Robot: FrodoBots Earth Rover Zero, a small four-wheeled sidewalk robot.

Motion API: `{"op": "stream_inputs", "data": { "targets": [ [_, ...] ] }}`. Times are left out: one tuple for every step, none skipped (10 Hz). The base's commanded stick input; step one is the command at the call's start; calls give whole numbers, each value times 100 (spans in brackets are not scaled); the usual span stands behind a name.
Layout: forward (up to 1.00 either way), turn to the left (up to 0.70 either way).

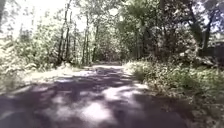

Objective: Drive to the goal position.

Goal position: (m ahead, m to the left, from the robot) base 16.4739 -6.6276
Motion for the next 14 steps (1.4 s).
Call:
{"op": "stream_inputs", "data": {
  "targets": [
    [45,0],
    [45,0],
    [45,0],
    [45,0],
    [45,0],
    [45,0],
    [45,0],
    [45,0],
    [45,0],
    [45,0],
    [45,0],
    [45,0],
    [45,0],
    [45,0]
  ]
}}
